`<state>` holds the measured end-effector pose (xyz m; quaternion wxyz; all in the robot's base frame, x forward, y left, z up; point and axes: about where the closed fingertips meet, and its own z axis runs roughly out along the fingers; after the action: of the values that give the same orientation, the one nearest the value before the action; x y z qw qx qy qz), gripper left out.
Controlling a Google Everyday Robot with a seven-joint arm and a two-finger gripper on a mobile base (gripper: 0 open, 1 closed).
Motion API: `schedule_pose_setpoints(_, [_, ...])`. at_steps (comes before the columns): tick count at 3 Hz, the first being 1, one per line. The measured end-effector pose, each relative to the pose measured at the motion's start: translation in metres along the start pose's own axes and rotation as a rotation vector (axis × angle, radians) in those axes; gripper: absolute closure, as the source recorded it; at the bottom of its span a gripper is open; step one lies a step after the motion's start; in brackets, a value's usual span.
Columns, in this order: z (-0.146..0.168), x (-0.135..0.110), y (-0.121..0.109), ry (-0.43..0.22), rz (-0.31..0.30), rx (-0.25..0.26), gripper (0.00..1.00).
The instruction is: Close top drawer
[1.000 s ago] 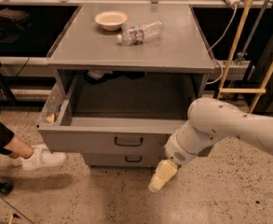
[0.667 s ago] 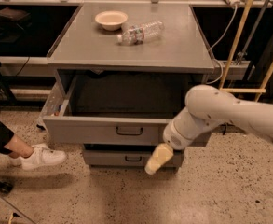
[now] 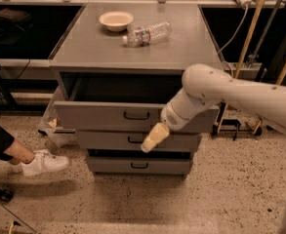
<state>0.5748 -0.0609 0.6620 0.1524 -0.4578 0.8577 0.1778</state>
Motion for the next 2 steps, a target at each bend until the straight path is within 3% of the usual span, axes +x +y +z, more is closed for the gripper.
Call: schedule_pose_setpoints(2, [-0.001,-0.089,-0.03,-0.032,0.002,0.027,0.0])
